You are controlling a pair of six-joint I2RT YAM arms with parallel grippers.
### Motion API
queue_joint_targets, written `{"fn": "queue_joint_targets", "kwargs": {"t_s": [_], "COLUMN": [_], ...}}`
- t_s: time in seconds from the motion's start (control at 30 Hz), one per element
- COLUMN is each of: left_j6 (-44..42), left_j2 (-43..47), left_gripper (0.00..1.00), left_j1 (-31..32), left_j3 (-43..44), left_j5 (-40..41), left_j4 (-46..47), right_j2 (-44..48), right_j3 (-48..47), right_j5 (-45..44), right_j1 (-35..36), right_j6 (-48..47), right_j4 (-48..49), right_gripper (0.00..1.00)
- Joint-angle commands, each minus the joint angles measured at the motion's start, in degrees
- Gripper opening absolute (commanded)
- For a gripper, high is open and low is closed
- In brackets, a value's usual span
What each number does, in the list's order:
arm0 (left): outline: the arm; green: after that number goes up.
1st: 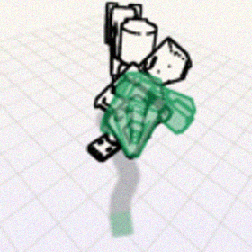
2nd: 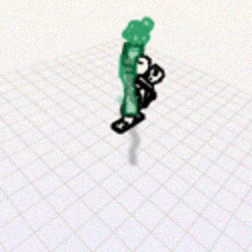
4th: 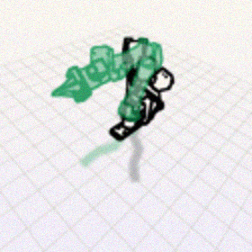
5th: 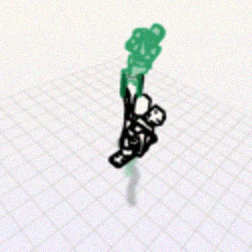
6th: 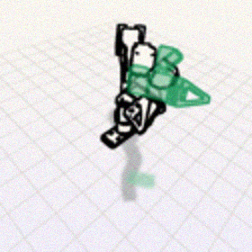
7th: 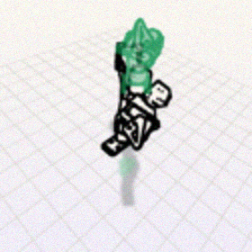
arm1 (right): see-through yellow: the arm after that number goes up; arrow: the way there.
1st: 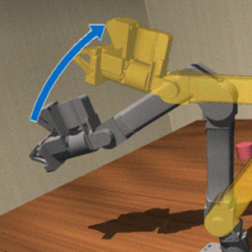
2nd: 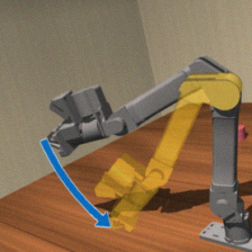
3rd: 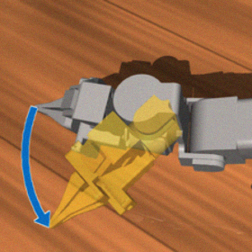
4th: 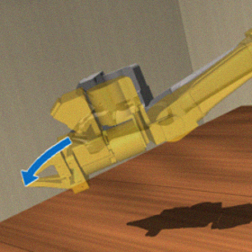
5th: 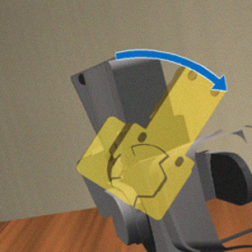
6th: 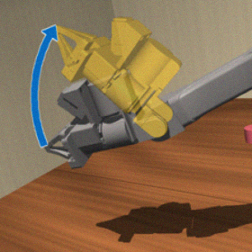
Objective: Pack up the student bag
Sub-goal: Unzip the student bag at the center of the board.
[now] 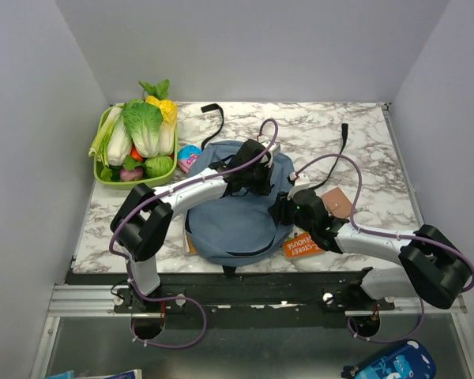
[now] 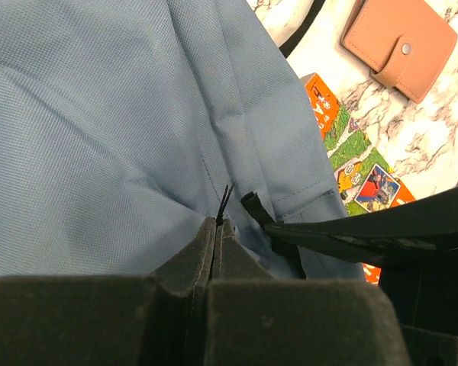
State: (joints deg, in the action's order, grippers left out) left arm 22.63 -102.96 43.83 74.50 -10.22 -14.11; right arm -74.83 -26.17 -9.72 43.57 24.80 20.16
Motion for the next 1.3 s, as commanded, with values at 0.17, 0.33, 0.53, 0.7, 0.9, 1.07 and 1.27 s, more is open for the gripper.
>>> {"fn": "queue_joint_targets", "kwargs": {"t_s": [0.17, 0.33, 0.53, 0.7, 0.9, 1.07, 1.27], "left_j6": [0.13, 0.48, 0.57, 0.48, 0.48, 0.66, -0.13], "left_j2": [0.74, 0.74, 0.92, 1.18, 1.27, 1.44, 1.71], "left_gripper": [0.00, 0.00, 0.00, 0.00, 0.00, 0.00, 0.00], "left_j1": [-0.15, -0.15, -0.15, -0.15, -0.15, -0.15, -0.94], "left_j3": [0.29, 1.08, 1.09, 1.09, 1.00, 0.82, 0.74], "left_j5": [-0.77, -0.59, -0.68, -0.77, -0.68, -0.77, 0.28], "left_j4": [1.28, 1.28, 1.01, 0.93, 0.93, 0.92, 0.40], "right_j2": [0.65, -0.14, -1.37, -2.60, -2.16, -3.92, -0.25], "right_j3": [-5.37, -5.73, -4.94, -4.50, -3.18, -3.53, -1.43], "right_j5": [-1.18, -0.92, -2.67, -4.43, -6.98, -5.23, -5.66], "right_j1": [2.57, 3.45, 3.71, 3.89, 3.98, 4.07, 4.24], "right_j6": [-0.80, 0.07, 2.36, 3.24, 4.64, 5.26, 5.88], "right_j4": [-0.03, -1.08, -2.06, -2.58, -2.15, 1.54, 0.67], "right_gripper": [0.30, 0.39, 0.54, 0.54, 0.51, 0.33, 0.01]}}
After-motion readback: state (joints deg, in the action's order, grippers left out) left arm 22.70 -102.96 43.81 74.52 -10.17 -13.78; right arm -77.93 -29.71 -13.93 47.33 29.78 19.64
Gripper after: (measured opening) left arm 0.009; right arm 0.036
